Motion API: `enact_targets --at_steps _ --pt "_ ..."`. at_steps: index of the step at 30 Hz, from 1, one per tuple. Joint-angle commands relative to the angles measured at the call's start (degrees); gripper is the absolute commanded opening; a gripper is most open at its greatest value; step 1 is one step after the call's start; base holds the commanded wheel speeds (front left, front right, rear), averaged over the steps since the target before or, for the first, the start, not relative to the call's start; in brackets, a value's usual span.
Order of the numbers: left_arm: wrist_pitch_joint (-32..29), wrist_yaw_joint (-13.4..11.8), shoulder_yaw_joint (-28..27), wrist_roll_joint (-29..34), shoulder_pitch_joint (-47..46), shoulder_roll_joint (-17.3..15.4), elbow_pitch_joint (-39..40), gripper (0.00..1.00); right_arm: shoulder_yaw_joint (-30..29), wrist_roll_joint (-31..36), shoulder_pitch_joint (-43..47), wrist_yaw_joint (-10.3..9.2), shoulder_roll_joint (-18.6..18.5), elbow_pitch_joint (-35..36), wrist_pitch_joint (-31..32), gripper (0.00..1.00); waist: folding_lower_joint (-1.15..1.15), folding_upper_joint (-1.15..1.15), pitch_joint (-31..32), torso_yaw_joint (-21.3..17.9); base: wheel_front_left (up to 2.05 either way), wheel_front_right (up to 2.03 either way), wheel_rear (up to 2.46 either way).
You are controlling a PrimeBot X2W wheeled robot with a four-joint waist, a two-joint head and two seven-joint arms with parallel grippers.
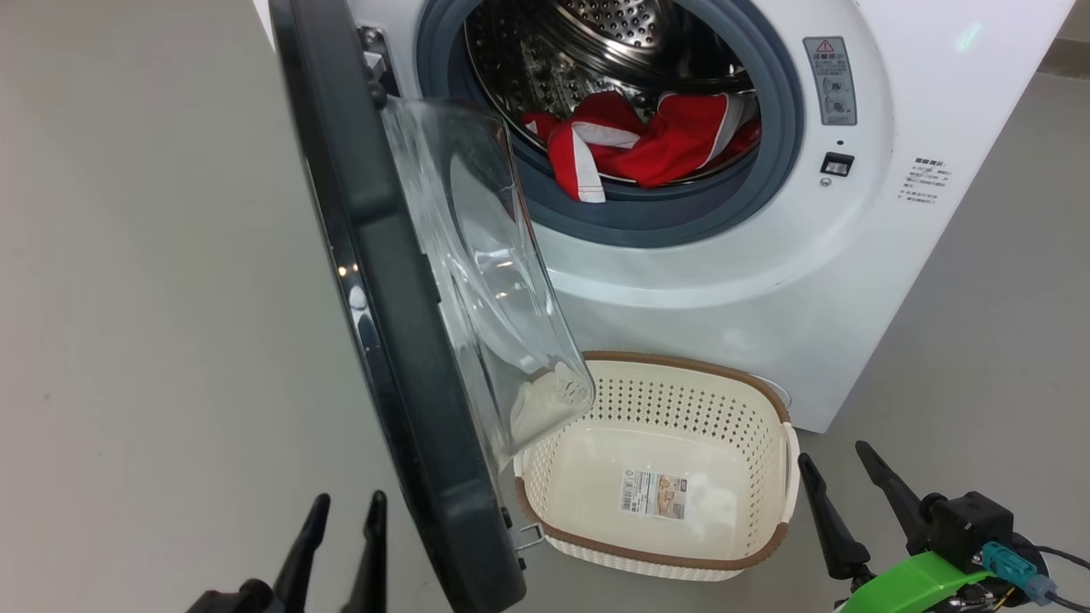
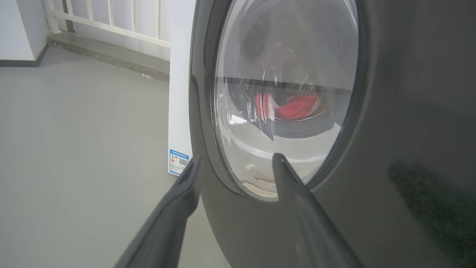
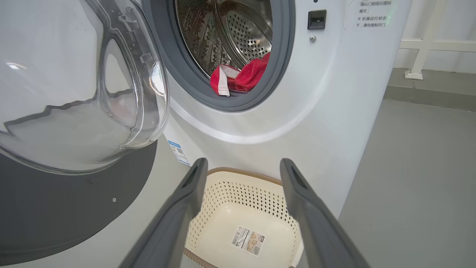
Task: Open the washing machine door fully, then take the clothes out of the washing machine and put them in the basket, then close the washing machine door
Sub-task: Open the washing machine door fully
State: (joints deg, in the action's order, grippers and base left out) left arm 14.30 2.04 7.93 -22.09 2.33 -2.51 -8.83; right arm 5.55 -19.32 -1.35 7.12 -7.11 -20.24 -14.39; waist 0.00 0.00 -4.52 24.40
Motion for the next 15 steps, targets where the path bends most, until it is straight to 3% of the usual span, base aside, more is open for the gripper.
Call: enact_targets --at_steps 1,2,8,15 --pt "0.7 -0.1 -2.1 0.3 -2.0 -0.4 1.8 0.32 0.8 0.6 -0.6 0.36 -0.4 1.6 -0.6 1.00 0.00 0.00 0.0 0.0 0.00 0.00 0.00" --pt "0.7 -0.1 -2.2 0.2 -2.0 -0.4 2.0 0.00 0.8 0.6 -0.6 0.36 -0.4 1.6 -0.6 1.00 0.00 0.00 0.1 0.0 0.00 0.00 0.00" --pt "0.7 -1.0 -4.5 -0.8 -2.8 -0.4 7.3 0.00 1.0 0.6 -0.5 0.36 -0.4 1.5 -0.6 1.00 0.00 0.00 0.4 0.0 0.00 0.00 0.00" --pt "0.7 -2.3 -6.6 -0.5 -4.9 -0.4 21.0 0.00 1.2 0.9 -0.7 0.36 -0.5 1.6 -0.6 1.00 0.00 0.00 0.4 0.1 0.00 0.00 0.00"
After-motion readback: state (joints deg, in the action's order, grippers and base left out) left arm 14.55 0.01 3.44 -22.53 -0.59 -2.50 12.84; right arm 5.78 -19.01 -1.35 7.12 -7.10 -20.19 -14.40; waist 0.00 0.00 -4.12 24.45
